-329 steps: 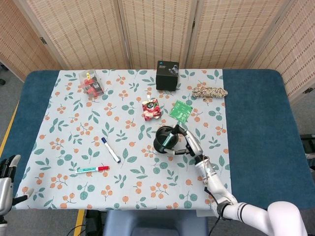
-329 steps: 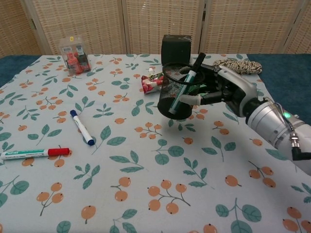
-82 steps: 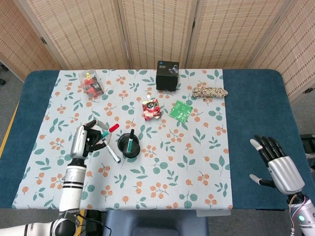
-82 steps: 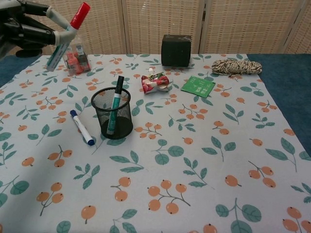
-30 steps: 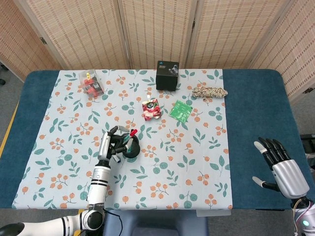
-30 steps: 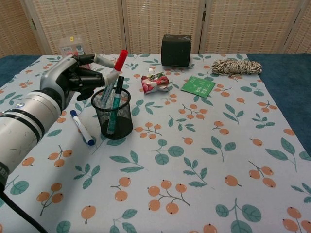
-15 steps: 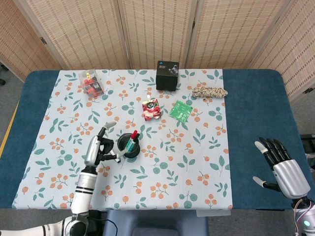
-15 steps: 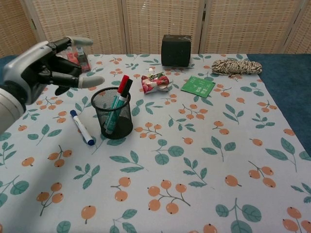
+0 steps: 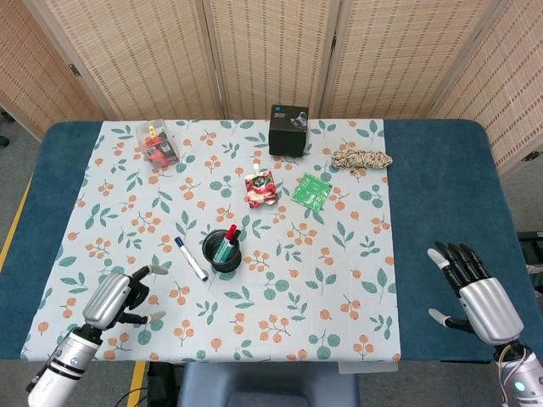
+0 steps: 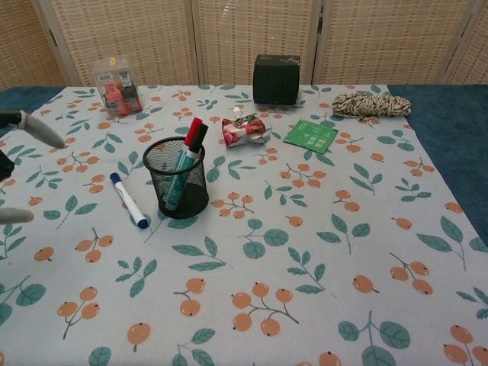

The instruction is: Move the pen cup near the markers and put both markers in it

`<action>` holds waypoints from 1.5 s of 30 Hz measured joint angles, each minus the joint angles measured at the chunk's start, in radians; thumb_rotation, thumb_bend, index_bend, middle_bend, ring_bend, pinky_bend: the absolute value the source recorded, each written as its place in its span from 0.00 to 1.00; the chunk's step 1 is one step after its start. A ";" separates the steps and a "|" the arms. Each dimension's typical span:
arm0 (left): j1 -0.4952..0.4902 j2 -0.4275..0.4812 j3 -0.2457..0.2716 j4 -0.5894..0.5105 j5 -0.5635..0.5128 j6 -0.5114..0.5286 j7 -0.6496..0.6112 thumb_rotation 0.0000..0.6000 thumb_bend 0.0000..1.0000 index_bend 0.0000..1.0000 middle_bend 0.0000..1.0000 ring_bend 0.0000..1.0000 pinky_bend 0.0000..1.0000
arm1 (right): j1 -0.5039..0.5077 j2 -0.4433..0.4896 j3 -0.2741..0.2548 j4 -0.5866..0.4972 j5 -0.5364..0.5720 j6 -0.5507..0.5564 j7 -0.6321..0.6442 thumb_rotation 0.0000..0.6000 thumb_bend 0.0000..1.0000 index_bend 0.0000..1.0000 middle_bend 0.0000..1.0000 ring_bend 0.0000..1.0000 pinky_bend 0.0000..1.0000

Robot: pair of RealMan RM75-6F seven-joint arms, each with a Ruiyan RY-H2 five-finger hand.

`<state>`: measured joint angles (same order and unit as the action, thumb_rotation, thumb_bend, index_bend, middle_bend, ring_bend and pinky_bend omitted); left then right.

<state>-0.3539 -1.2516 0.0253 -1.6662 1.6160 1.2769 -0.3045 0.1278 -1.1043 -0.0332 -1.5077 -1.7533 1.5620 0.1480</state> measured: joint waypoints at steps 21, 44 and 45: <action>-0.169 0.241 -0.021 -0.063 0.065 -0.172 0.164 1.00 0.15 0.35 0.96 0.90 0.91 | 0.014 -0.018 -0.002 -0.020 0.015 -0.047 -0.063 1.00 0.07 0.00 0.00 0.00 0.00; -0.381 0.042 -0.054 0.156 0.046 -0.418 0.265 1.00 0.28 0.41 0.96 0.90 0.90 | 0.037 -0.019 0.007 -0.010 0.054 -0.105 -0.063 1.00 0.07 0.00 0.00 0.00 0.00; -0.388 0.036 -0.057 0.164 0.037 -0.429 0.275 1.00 0.28 0.41 0.96 0.90 0.90 | 0.038 -0.018 0.008 -0.009 0.056 -0.107 -0.062 1.00 0.07 0.00 0.00 0.00 0.00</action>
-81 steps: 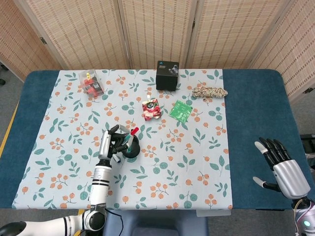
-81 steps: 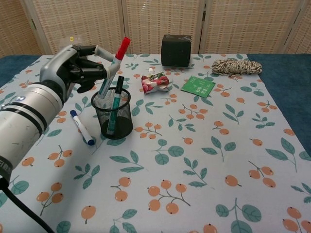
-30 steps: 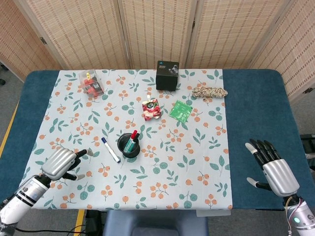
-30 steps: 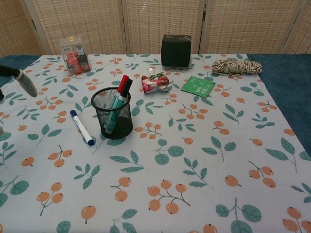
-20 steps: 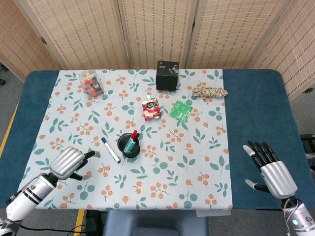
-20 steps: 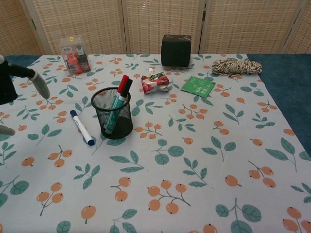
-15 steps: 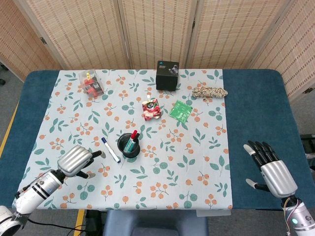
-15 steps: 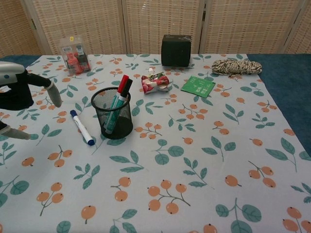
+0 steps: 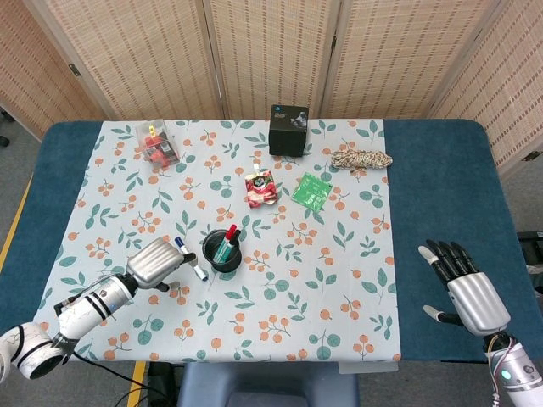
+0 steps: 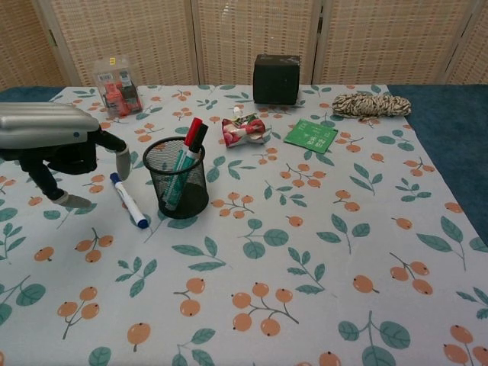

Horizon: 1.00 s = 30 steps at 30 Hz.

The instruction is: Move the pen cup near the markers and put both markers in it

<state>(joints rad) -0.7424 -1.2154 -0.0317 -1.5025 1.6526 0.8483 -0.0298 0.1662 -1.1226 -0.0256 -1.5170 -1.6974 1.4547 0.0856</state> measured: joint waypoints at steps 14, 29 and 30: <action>-0.066 -0.071 -0.001 0.085 -0.060 -0.074 0.043 1.00 0.28 0.42 0.96 0.90 0.90 | 0.011 -0.001 0.001 0.002 0.007 -0.015 -0.004 1.00 0.07 0.00 0.00 0.00 0.00; -0.097 -0.140 0.031 0.172 -0.038 -0.065 -0.005 1.00 0.29 0.44 0.96 0.90 0.90 | 0.007 0.006 -0.002 0.002 0.000 -0.001 0.009 1.00 0.07 0.00 0.00 0.00 0.00; -0.098 -0.143 0.033 0.178 -0.037 -0.065 -0.010 1.00 0.29 0.44 0.96 0.90 0.90 | 0.008 0.006 -0.003 0.002 0.000 -0.002 0.010 1.00 0.07 0.00 0.00 0.00 0.00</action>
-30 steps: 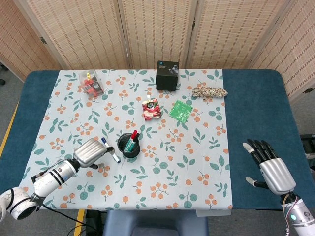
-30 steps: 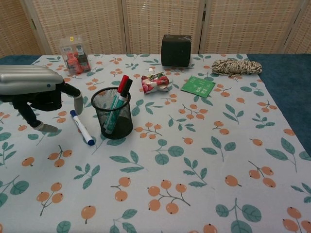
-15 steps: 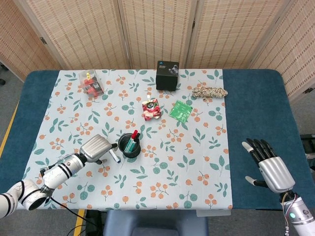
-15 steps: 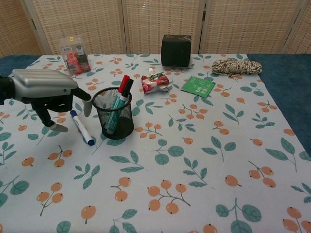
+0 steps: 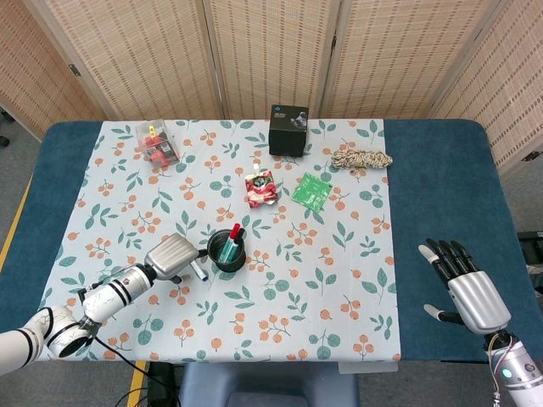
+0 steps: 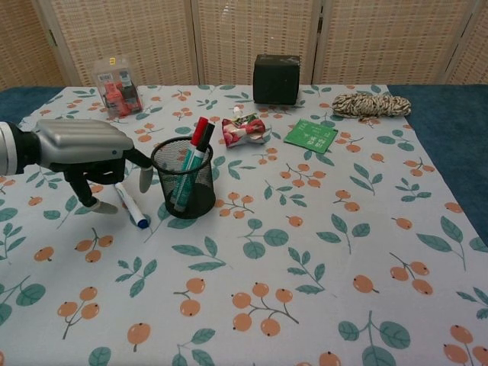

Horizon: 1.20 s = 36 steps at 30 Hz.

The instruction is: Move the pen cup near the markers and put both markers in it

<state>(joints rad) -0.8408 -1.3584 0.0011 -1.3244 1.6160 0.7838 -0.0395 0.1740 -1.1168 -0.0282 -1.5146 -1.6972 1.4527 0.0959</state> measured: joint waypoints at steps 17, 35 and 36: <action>-0.021 -0.064 0.037 0.096 0.034 0.034 -0.064 1.00 0.30 0.46 0.97 0.90 0.90 | -0.003 0.004 -0.002 -0.002 -0.004 0.011 0.005 1.00 0.07 0.00 0.00 0.00 0.00; -0.035 -0.110 0.072 0.163 0.047 0.038 -0.091 1.00 0.31 0.51 0.97 0.90 0.90 | -0.007 0.006 -0.003 -0.003 -0.009 0.023 0.011 1.00 0.07 0.00 0.00 0.00 0.00; -0.036 -0.111 0.073 0.165 0.048 0.038 -0.090 1.00 0.31 0.51 0.97 0.90 0.90 | -0.007 0.007 -0.002 -0.003 -0.009 0.023 0.012 1.00 0.07 0.00 0.00 0.00 0.00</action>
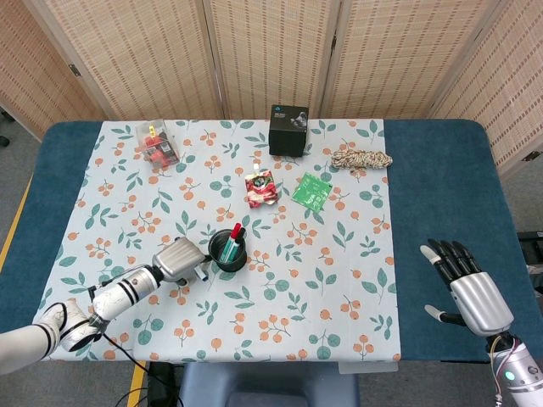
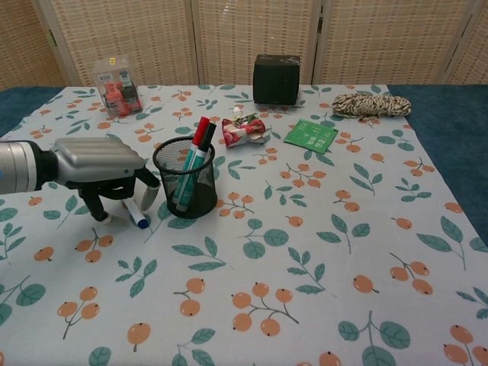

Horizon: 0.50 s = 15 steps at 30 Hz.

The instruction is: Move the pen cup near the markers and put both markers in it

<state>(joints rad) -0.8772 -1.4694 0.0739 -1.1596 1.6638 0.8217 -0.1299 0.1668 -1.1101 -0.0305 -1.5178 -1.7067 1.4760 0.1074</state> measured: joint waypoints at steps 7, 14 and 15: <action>-0.010 -0.002 0.004 -0.004 -0.008 -0.017 0.013 1.00 0.31 0.51 0.97 0.90 0.90 | -0.001 0.001 0.001 0.000 0.000 0.005 0.004 1.00 0.07 0.00 0.00 0.00 0.00; -0.014 -0.010 0.005 -0.004 -0.018 -0.027 0.024 1.00 0.32 0.52 0.97 0.90 0.90 | -0.003 0.003 0.001 0.001 -0.003 0.010 0.005 1.00 0.07 0.00 0.00 0.00 0.00; -0.014 -0.012 0.005 -0.002 -0.018 -0.027 0.025 1.00 0.32 0.54 0.98 0.90 0.90 | -0.003 0.002 0.002 0.001 -0.002 0.010 0.005 1.00 0.07 0.00 0.00 0.00 0.00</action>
<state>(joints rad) -0.8914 -1.4814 0.0791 -1.1621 1.6454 0.7945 -0.1050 0.1638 -1.1077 -0.0289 -1.5166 -1.7090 1.4857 0.1122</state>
